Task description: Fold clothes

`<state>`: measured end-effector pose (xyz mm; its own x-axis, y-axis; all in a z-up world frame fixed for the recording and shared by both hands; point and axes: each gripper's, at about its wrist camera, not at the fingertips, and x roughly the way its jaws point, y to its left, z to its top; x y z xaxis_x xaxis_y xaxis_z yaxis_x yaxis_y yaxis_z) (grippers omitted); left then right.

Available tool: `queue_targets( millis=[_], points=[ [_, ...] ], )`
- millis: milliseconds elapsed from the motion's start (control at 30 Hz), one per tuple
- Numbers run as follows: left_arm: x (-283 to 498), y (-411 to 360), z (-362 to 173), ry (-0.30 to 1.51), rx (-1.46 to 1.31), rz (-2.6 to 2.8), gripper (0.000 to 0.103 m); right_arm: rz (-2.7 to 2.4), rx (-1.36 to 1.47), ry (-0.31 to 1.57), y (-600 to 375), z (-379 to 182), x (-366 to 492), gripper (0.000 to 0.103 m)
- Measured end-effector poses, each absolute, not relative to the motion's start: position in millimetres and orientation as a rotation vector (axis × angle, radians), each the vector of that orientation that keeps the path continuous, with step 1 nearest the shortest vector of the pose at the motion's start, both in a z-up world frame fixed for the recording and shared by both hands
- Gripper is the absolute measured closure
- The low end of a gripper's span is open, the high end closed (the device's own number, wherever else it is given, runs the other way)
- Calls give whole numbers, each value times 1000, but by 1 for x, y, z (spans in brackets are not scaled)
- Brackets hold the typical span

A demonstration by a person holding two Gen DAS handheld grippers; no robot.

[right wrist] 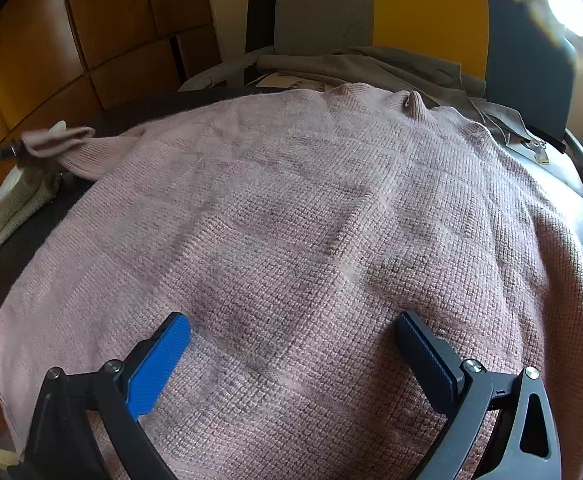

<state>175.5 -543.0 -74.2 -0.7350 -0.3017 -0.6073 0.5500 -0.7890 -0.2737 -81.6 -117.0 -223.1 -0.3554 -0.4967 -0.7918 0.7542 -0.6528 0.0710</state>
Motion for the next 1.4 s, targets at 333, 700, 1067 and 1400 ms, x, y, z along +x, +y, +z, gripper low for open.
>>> queue_targets(
  millis=[333,700,1067,1400],
  points=[
    [213,-624,-122,1194,661,-2180,97,-2062,1056,403,-115,-222,-80,0],
    [235,-598,-95,704,787,-2047,81,-2057,1053,385,-109,-221,-81,0],
    [154,-545,-92,26,1322,-2234,56,-2057,1049,389,-104,-220,-79,0],
    [138,-592,-127,286,1340,-2085,96,-2063,1048,404,-109,-221,-71,0]
  ],
)
